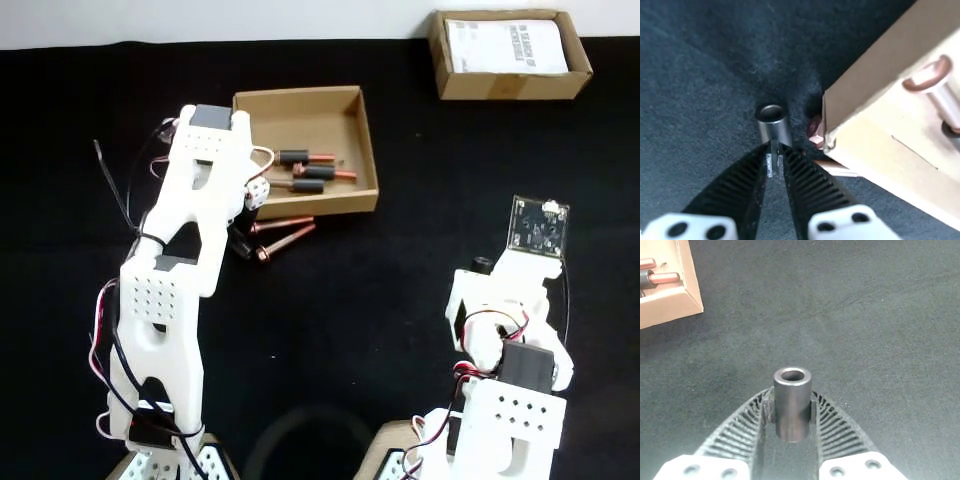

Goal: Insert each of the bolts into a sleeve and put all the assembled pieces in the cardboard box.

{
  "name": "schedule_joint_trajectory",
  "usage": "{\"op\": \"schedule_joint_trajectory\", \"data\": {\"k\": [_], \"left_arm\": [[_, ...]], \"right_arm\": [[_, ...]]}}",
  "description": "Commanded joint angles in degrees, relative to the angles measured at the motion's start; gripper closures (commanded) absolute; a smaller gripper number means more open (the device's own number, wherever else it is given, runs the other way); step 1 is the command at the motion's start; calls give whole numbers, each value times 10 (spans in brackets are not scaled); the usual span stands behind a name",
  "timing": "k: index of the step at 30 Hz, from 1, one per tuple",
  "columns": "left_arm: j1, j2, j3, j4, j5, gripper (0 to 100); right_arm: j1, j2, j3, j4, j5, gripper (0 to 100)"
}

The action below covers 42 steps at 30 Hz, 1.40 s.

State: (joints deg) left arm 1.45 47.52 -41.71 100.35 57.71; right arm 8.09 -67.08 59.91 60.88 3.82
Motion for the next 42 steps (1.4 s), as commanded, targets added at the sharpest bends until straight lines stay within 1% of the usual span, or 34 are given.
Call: {"op": "schedule_joint_trajectory", "data": {"k": [1, 9, 11, 15, 19, 24, 27, 29, 33, 35, 42], "left_arm": [[21, -22, -20, 7, -2, 973], [98, -131, -20, 5, -12, 969], [108, -145, -20, 2, -12, 969], [102, -137, -19, 1, -13, 969], [81, -91, -21, 2, -14, 968], [63, -35, -22, 0, -13, 968], [59, -7, -22, -18, -13, 967], [59, 3, -22, -26, -13, 941], [64, 7, -22, -32, -14, 819], [64, 7, -22, -33, -14, 776], [56, 9, -22, -59, -14, 776]], "right_arm": [[-9, -8, -1, -9, 3, 991], [-9, -8, 10, -11, 4, 991], [-9, -8, 11, -11, 4, 991], [-8, -8, 10, -11, 7, 991], [-8, -8, 10, -11, 33, 991], [-8, -8, 10, -13, 35, 991], [-8, -8, 10, -27, 35, 991], [-9, -8, 11, -27, 33, 991], [-9, -8, 17, -27, 34, 991], [-9, -8, 25, -27, 34, 991], [-9, -8, 36, -28, 35, 991]]}}
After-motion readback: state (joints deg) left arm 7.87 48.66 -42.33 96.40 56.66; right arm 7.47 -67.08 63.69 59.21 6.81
